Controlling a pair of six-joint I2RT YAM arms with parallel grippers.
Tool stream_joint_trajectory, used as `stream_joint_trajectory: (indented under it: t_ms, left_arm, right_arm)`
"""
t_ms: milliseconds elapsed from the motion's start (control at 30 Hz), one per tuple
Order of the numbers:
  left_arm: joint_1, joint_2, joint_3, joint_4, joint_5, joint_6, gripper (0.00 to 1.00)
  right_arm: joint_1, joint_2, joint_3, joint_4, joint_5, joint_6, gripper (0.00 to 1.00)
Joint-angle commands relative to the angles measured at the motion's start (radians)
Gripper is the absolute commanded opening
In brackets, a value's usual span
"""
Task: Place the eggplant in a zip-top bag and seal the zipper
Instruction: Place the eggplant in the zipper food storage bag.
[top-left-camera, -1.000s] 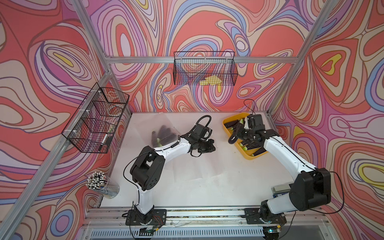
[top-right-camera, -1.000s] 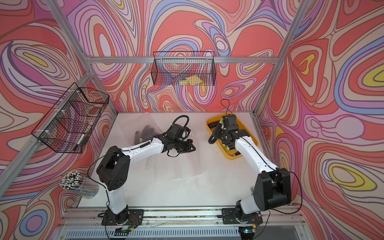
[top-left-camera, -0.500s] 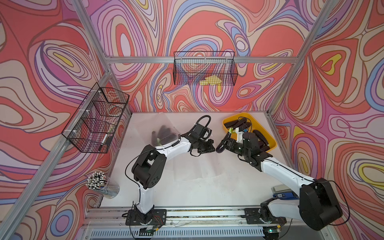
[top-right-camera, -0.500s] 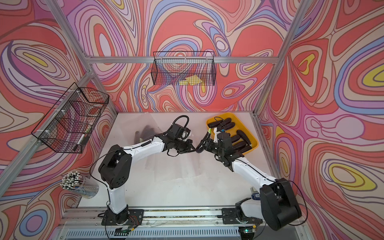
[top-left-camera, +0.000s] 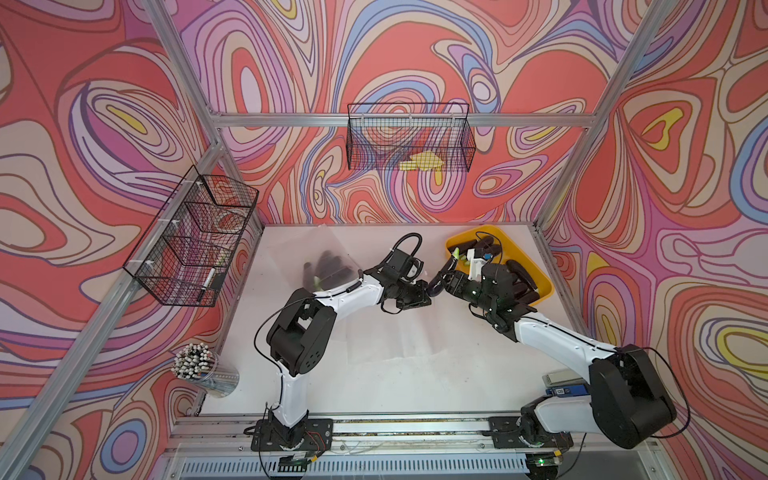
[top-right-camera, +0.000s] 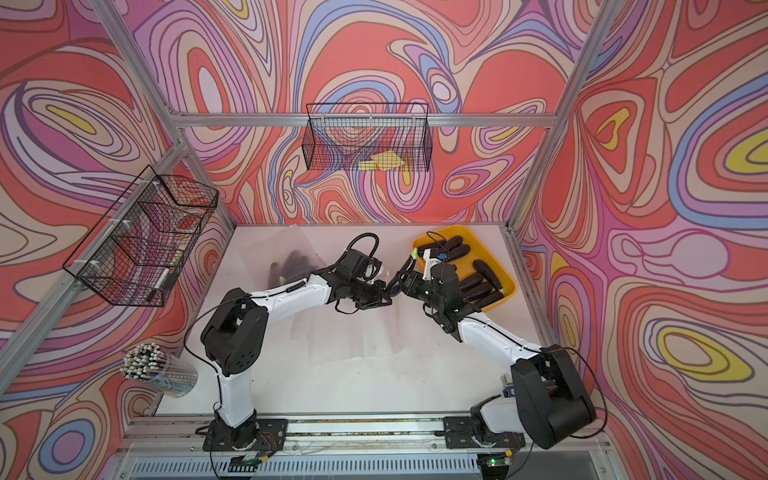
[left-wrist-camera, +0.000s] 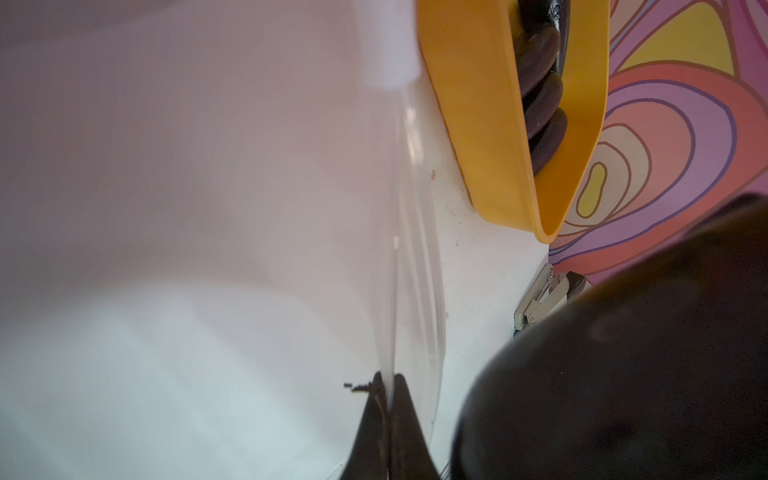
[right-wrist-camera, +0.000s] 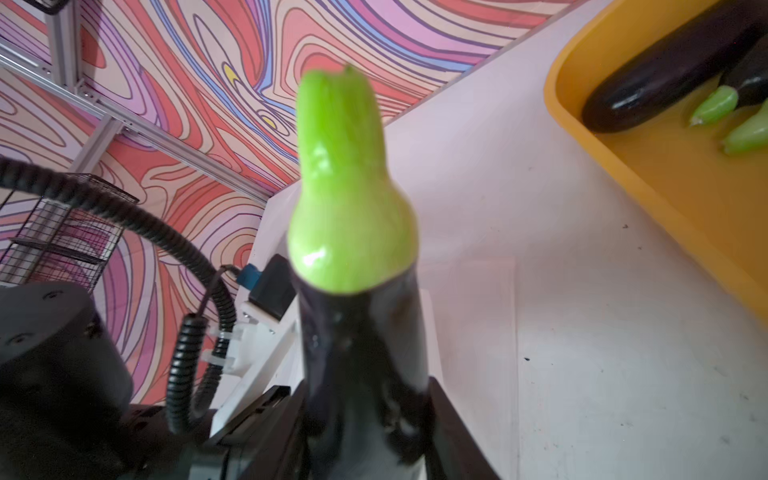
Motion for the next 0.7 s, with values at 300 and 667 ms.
stream_joint_trajectory:
  t_ms: [300, 667]
  left_arm:
    - [0.010, -0.055, -0.047, 0.075, 0.038, -0.042, 0.00]
    - [0.019, -0.088, -0.111, 0.184, 0.061, -0.127, 0.00]
  right_arm:
    - [0.029, -0.005, -0.010, -0.165, 0.118, -0.147, 0.29]
    - [0.110, 0.016, 0.012, -0.229, 0.136, -0.206, 0.30]
